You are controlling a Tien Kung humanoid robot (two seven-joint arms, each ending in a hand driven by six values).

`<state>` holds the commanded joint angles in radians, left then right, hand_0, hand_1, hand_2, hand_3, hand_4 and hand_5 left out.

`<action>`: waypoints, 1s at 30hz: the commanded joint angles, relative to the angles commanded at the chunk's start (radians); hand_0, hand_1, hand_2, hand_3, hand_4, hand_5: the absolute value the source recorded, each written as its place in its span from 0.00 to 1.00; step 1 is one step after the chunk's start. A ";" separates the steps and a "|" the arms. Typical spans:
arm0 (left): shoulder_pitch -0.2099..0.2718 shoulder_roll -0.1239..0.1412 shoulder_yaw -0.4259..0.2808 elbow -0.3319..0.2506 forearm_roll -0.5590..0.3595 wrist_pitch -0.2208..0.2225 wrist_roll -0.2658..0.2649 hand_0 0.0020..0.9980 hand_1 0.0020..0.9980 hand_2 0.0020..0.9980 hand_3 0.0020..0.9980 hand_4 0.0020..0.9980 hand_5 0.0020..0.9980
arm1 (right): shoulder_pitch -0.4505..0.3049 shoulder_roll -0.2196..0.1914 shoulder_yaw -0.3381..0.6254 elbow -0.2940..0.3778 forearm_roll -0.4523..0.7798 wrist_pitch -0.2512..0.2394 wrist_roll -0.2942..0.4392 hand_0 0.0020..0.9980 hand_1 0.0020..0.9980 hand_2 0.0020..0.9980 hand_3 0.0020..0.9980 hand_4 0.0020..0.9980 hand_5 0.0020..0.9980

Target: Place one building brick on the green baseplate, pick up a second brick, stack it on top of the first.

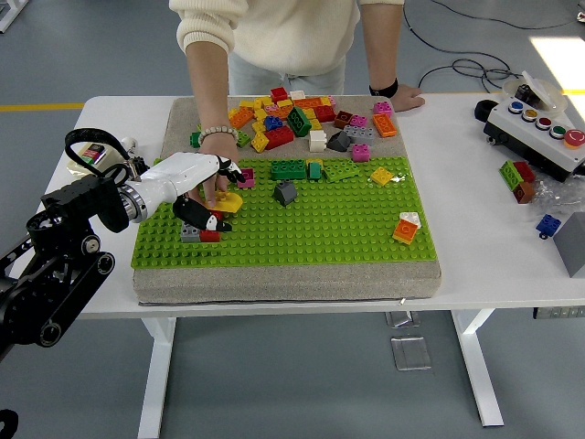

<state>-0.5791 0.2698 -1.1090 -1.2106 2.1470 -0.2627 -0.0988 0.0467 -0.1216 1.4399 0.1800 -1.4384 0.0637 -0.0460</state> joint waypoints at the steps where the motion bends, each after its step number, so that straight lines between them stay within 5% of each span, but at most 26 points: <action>1: 0.001 0.001 -0.002 -0.003 0.000 -0.001 0.001 0.83 0.73 0.70 0.75 1.00 0.22 | 0.000 0.000 0.000 0.000 0.000 0.000 0.000 0.76 0.69 0.73 0.75 1.00 0.50; 30: 0.031 0.015 -0.042 -0.060 -0.005 -0.022 0.008 0.82 0.73 0.68 0.74 1.00 0.17 | 0.004 0.002 -0.007 0.000 0.003 -0.003 0.001 0.76 0.69 0.73 0.75 1.00 0.50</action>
<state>-0.5477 0.2852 -1.1509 -1.2706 2.1420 -0.2846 -0.0910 0.0503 -0.1191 1.4329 0.1800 -1.4351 0.0612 -0.0454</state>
